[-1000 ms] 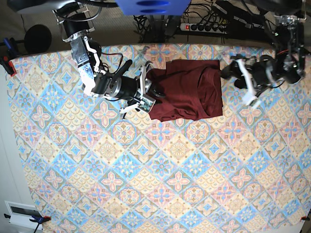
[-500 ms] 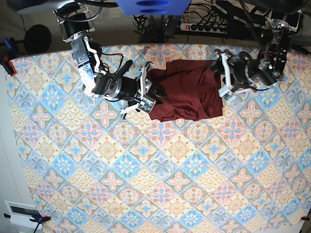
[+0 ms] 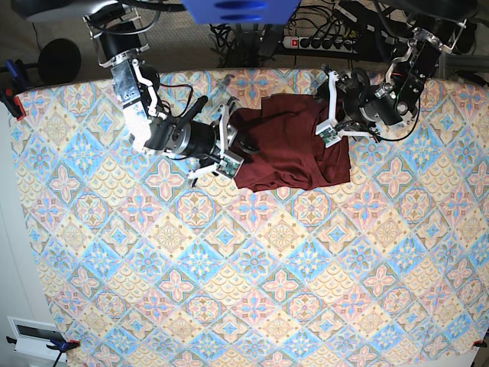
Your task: Layout the t-shirt on the table in an organized manner, then fold the t-shirt properly
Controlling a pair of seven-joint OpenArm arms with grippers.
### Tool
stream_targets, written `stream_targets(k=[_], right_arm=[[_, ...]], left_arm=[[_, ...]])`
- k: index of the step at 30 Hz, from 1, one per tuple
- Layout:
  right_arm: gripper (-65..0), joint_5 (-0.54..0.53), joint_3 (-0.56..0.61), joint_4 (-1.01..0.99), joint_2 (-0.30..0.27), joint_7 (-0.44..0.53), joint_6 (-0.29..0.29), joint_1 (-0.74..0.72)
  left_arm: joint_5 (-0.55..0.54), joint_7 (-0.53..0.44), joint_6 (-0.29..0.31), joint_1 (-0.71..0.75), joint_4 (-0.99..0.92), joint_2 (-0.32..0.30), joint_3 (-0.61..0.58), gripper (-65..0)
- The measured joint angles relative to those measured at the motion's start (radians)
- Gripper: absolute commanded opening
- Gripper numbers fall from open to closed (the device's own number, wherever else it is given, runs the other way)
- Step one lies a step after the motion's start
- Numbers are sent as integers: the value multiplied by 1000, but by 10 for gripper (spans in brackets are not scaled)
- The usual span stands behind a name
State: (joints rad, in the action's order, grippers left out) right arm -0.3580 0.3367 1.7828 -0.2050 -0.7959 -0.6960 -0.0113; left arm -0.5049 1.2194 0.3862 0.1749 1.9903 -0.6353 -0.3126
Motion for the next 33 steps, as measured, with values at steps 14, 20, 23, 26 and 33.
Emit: stream_targets(k=[14, 20, 23, 26, 33], right_arm=[[-519, -2, 1, 0, 0, 6, 0, -24], [-519, -2, 0, 2, 0, 6, 0, -23], [-519, 0, -1, 2, -3, 3, 0, -22], [-519, -1, -1, 3, -3, 3, 0, -22], [-519, -2, 2, 3, -3, 6, 0, -22]], left_arm=[[103, -151, 3, 0, -70, 68, -1, -585], [85, -158, 0, 35, -77, 143, 153, -649], [-65, -145, 2, 82, -77, 153, 259, -650], [-251, -117, -2, 111, -79, 155, 378, -650], [-651, 48, -4, 171, -221, 249, 723, -650]])
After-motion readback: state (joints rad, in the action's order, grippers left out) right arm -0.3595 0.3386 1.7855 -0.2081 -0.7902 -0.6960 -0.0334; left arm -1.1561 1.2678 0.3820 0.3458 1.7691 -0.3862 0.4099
